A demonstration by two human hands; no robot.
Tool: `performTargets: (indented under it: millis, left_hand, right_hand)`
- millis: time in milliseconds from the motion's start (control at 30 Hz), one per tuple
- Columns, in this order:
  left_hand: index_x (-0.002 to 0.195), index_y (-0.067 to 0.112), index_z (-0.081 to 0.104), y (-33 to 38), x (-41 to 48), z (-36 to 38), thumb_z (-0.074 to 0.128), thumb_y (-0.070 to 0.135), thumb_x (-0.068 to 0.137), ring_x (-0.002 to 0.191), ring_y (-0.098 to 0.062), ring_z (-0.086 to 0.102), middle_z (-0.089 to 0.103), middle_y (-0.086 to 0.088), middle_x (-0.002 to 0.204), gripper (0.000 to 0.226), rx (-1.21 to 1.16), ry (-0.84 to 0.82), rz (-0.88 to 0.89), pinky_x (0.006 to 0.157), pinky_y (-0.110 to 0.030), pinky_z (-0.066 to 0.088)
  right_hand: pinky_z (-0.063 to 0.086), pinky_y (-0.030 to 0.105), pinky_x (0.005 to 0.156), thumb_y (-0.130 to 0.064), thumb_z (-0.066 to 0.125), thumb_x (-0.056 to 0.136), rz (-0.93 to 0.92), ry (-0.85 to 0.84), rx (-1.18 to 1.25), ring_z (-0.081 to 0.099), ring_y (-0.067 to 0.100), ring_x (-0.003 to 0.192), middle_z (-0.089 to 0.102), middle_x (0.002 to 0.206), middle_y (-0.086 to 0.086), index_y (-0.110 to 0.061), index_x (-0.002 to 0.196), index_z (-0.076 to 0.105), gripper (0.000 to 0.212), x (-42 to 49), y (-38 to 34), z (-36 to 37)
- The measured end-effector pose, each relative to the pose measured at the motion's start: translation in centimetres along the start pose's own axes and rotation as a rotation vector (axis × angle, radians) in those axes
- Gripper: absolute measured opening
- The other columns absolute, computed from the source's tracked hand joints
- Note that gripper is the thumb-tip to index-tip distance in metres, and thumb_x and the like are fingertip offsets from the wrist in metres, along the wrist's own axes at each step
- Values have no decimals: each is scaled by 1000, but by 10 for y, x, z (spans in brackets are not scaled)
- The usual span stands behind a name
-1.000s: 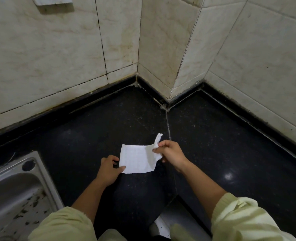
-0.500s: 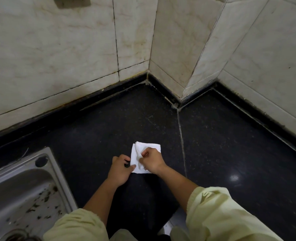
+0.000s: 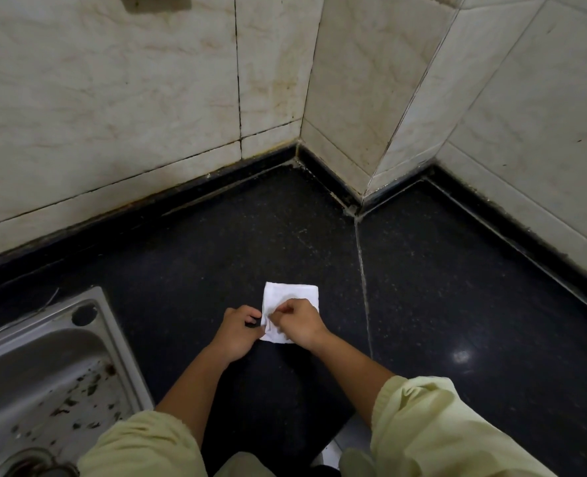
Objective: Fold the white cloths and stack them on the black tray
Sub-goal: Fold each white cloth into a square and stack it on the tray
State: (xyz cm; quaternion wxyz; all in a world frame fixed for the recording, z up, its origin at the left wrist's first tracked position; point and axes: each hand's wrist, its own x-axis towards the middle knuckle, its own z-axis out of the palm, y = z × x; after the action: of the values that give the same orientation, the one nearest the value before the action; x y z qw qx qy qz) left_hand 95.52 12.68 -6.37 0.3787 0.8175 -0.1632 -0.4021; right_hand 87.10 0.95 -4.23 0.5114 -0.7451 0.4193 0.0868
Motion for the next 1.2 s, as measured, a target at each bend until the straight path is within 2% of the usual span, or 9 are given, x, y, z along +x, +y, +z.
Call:
performTargets:
  millis: [200, 333, 433, 533, 667, 733, 833, 1067, 1200]
  left_hand:
    - [94, 14, 63, 21, 4, -18, 52, 7, 93, 80, -15, 62, 65, -7, 93, 13, -209, -93, -217, 63, -23, 50]
    - [74, 6, 64, 23, 9, -11, 56, 13, 87, 86, -32, 69, 70, -20, 92, 17, -204, 115, -203, 82, -43, 58]
    - [71, 5, 65, 26, 6, -3, 66, 22, 82, 84, -34, 69, 70, -17, 82, 21, -122, 115, -175, 83, -48, 57]
    - [67, 8, 57, 33, 1, 6, 72, 21, 77, 73, -27, 64, 61, -11, 72, 22, -71, 67, -165, 79, -43, 56]
    - [67, 6, 58, 39, -4, 11, 67, 11, 76, 53, -17, 51, 56, -9, 64, 14, -220, -1, -297, 51, -27, 44]
    - [80, 5, 61, 41, -9, 8, 66, 12, 77, 58, -13, 49, 55, -7, 71, 9, -376, -86, -416, 50, -22, 40]
    - [105, 9, 62, 42, -17, 3, 65, 13, 75, 77, -16, 55, 62, -8, 92, 30, -564, -233, -499, 59, -26, 48]
    - [117, 7, 60, 49, -33, 12, 58, 1, 76, 95, -28, 65, 66, -16, 112, 41, -671, -330, -380, 68, -34, 55]
    - [119, 11, 59, 66, -38, 28, 54, -6, 76, 105, -30, 61, 62, -16, 122, 47, -624, -374, -266, 71, -36, 56]
  right_hand:
    - [54, 39, 72, -12, 54, 85, 66, 112, 67, 61, 17, 70, 65, 74, 6, 1, 83, 69, 20, 2, 10, -36]
    - [55, 38, 72, -12, 56, 83, 131, 204, 99, 68, 26, 80, 71, 83, 10, -12, 77, 66, 11, 0, 28, -58]
    - [58, 42, 76, -11, 62, 82, 185, 240, 177, 68, 26, 78, 71, 85, 14, -11, 80, 64, 4, -6, 36, -60]
    - [56, 33, 65, -11, 63, 86, 211, 215, 313, 67, 25, 84, 69, 95, 15, -10, 86, 62, 1, -12, 38, -54]
    - [47, 27, 57, -16, 67, 83, 251, 191, 422, 66, 24, 81, 70, 98, 15, -4, 96, 66, 18, -19, 37, -47]
    - [45, 27, 57, -16, 67, 82, 315, 166, 520, 60, 20, 76, 68, 91, 11, -3, 99, 67, 21, -24, 35, -51]
    - [47, 28, 62, -13, 65, 77, 375, 58, 720, 61, 21, 83, 66, 92, 9, -4, 108, 66, 32, -31, 36, -59]
    - [55, 36, 76, -2, 54, 77, 335, -45, 1035, 63, 29, 97, 65, 105, 15, 0, 107, 66, 33, -56, 45, -66]
    - [55, 32, 65, -1, 52, 74, 306, -8, 1112, 63, 23, 79, 63, 99, 12, -2, 96, 64, 24, -76, 60, -82]
